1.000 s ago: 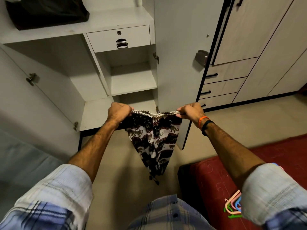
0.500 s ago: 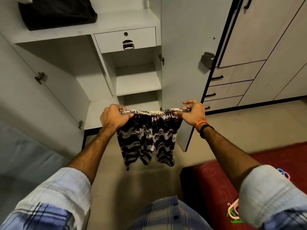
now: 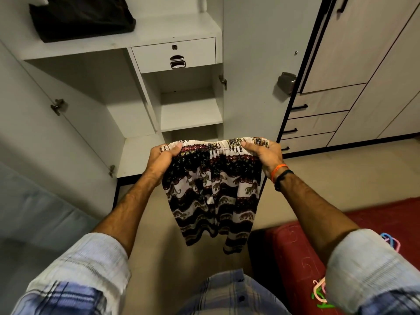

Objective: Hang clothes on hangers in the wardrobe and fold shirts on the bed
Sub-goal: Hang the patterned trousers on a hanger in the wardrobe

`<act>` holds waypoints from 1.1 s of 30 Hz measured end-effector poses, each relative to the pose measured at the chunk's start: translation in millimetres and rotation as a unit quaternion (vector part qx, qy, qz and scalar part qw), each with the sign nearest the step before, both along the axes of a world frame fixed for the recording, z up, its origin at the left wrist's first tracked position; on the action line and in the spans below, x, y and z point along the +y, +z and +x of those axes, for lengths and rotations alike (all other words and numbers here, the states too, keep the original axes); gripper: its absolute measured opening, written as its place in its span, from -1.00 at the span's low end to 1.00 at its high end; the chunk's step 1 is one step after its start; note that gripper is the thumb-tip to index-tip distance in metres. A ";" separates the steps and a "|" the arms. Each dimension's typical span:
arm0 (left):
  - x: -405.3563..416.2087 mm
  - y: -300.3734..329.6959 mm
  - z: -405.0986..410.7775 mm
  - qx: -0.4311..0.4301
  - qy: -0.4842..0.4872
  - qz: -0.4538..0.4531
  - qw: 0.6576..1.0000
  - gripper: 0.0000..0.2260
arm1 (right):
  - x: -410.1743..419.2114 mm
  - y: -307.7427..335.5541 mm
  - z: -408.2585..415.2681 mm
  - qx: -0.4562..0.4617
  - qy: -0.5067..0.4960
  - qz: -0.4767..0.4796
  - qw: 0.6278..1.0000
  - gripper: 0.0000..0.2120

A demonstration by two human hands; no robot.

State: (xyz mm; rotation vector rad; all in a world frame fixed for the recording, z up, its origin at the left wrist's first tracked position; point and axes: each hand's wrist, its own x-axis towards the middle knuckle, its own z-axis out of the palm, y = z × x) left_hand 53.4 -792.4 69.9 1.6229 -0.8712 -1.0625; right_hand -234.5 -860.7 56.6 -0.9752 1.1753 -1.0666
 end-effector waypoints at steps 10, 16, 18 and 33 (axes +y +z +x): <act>0.1 -6.3 -8.5 -0.002 -0.003 0.016 1.000 -0.68 | 6.0 9.4 -6.6 -0.002 0.076 0.037 0.996 -0.71; 7.5 3.2 -7.4 0.162 -0.011 0.051 0.986 -0.70 | 6.1 9.8 -11.8 -0.069 0.103 0.093 0.988 -0.70; 11.6 5.0 -3.5 0.220 -0.036 0.077 0.972 -0.65 | 5.3 8.9 -10.9 -0.099 0.115 0.122 0.981 -0.70; -9.4 9.7 -86.9 -0.004 0.060 0.012 0.998 -0.79 | 7.6 7.7 65.2 0.152 0.038 -0.004 0.988 -0.55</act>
